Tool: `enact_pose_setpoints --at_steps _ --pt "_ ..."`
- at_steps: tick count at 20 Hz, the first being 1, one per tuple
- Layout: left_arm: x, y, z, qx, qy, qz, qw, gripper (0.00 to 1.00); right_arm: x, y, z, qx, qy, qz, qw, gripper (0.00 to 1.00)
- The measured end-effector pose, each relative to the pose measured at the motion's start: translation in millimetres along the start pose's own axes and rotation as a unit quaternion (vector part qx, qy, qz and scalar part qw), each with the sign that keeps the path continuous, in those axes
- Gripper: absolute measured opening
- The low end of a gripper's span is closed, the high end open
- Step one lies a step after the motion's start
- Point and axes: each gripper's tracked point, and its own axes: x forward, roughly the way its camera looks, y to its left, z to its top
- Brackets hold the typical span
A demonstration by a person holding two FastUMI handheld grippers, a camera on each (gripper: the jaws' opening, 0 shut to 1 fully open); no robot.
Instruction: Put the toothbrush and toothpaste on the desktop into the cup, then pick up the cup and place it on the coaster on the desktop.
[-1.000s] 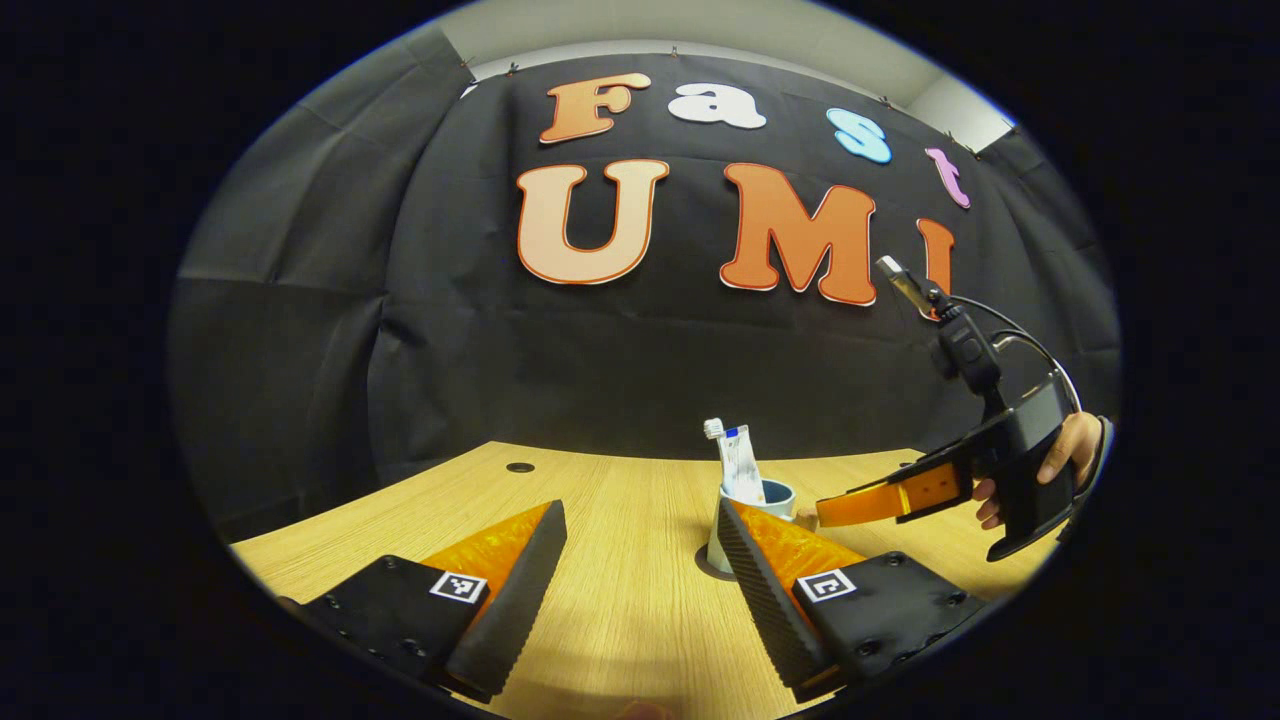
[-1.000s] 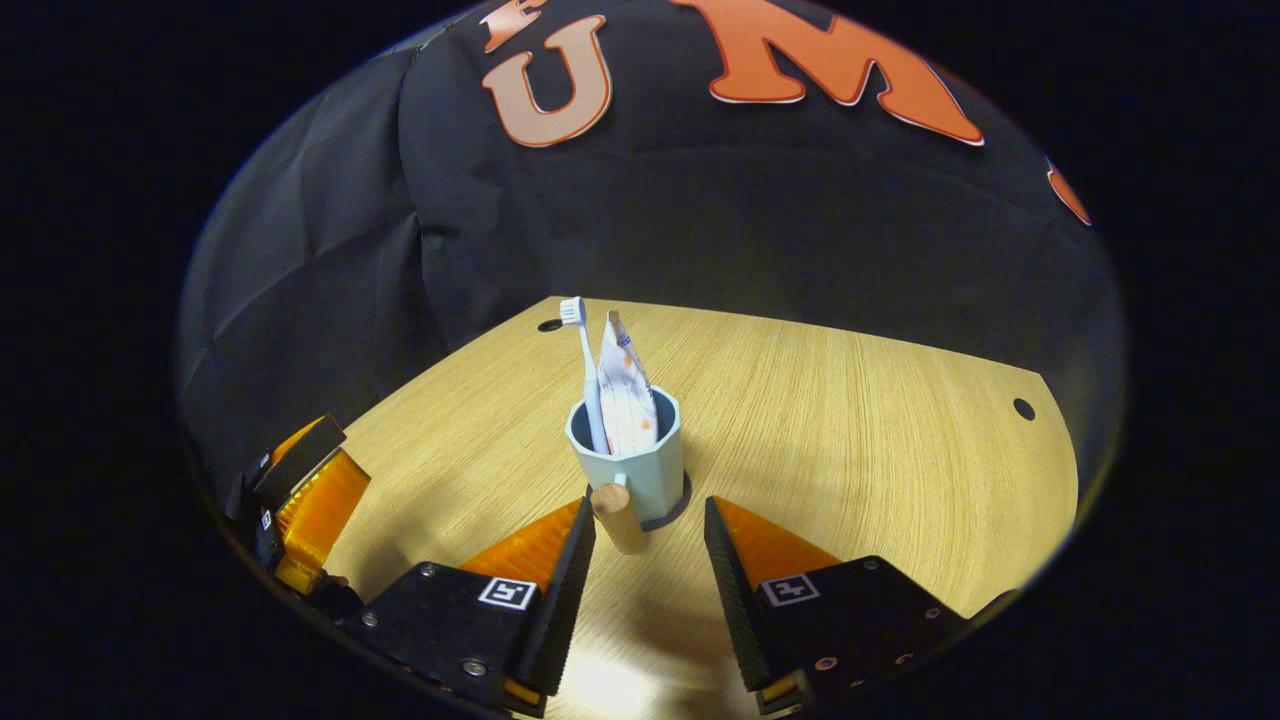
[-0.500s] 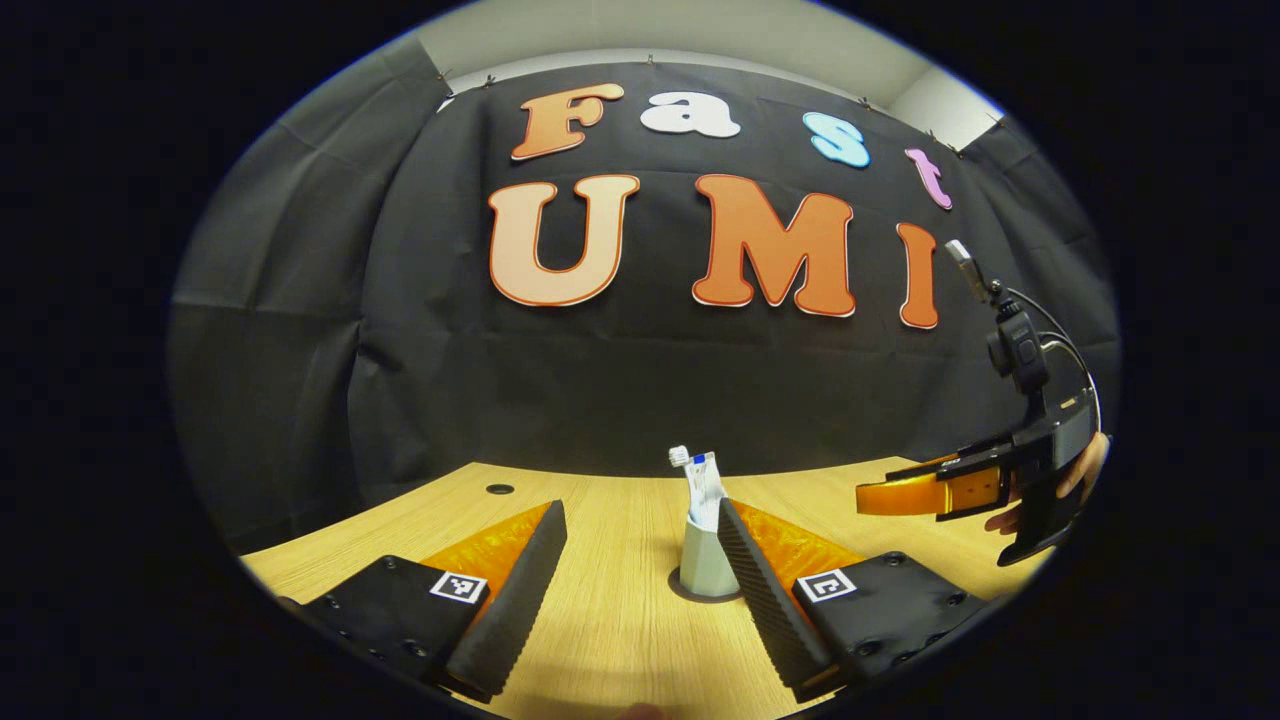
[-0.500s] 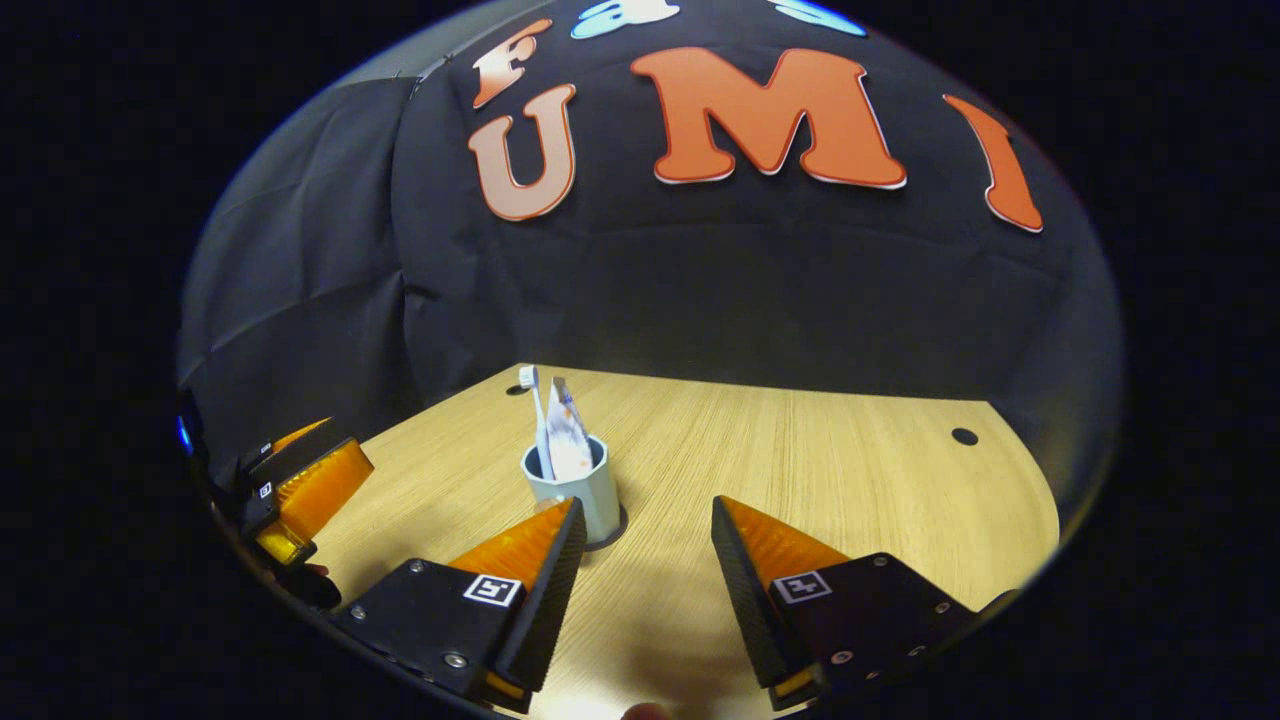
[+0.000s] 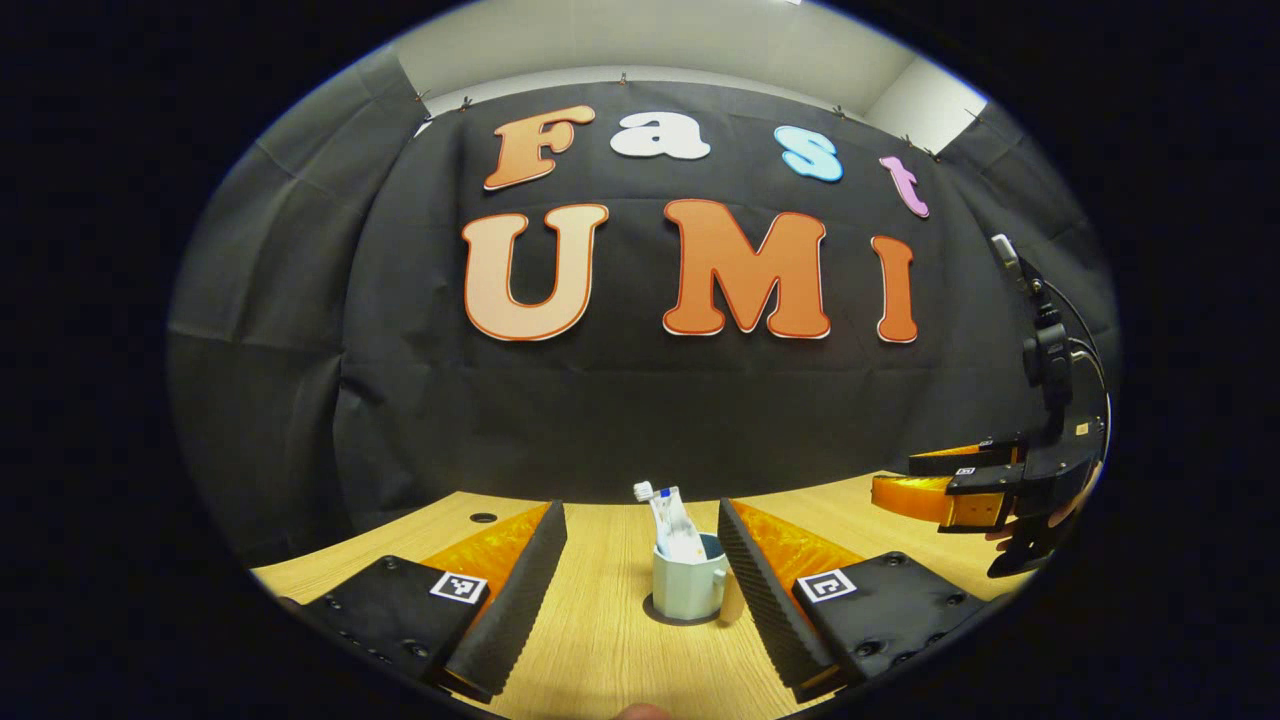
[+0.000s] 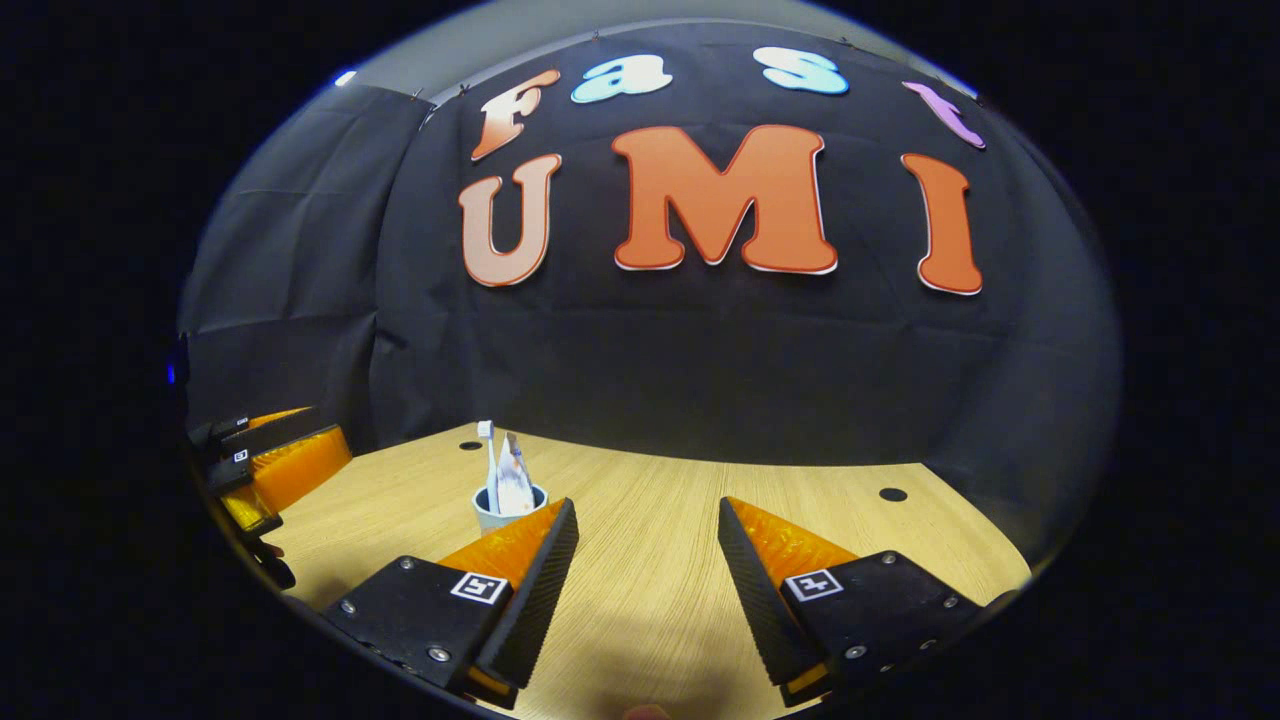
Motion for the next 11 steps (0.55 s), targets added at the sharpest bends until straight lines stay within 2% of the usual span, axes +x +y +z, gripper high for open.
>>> enact_pose_setpoints --at_steps 5,6,7,11 --pt "-1.9 -17.1 14.8 -0.004 -0.024 -0.01 1.0 0.98 -18.1 -17.2 5.8 0.0 -0.037 -0.015 0.999 0.86" --pt "-1.6 -19.5 18.0 -0.002 -0.03 -0.011 0.999 0.95 -22.6 -18.2 7.1 0.0 -0.045 -0.015 0.999 0.86" --pt "-2.1 -22.3 20.6 -0.003 -0.036 -0.011 0.999 0.98 -26.3 -20.2 9.1 0.0 -0.051 -0.016 0.999 0.86" --pt "-6.7 -29.8 28.7 -0.012 -0.053 -0.01 0.998 0.96 -36.6 -25.3 8.5 -0.008 -0.059 -0.028 0.998 0.86"
